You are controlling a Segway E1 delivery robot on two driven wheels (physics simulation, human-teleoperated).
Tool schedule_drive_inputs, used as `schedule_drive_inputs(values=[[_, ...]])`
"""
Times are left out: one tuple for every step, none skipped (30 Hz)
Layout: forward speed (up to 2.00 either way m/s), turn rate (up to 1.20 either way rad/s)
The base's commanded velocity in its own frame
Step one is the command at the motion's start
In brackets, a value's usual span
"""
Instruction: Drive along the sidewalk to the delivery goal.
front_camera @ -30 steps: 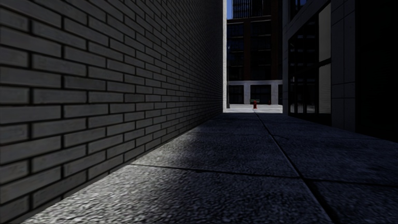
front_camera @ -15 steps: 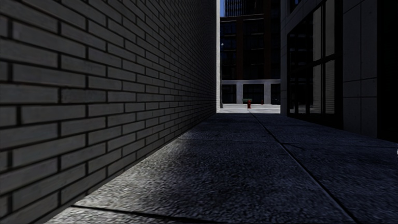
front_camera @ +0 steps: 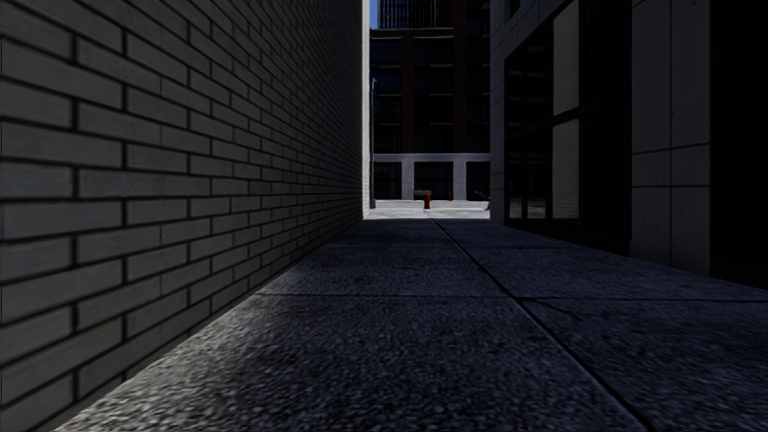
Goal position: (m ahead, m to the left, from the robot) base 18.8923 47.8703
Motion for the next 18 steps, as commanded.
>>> schedule_drive_inputs(values=[[1.91,0.00],[1.91,0.00],[1.91,0.00],[1.91,0.00],[1.91,0.00],[1.91,0.00],[1.91,0.00],[1.91,0.00],[1.91,0.00],[1.91,-0.52],[1.91,-0.52],[1.91,-1.20],[1.91,-1.20],[1.91,-1.20],[1.91,-1.20],[1.91,-0.04],[1.91,-0.04],[1.91,0.00]])
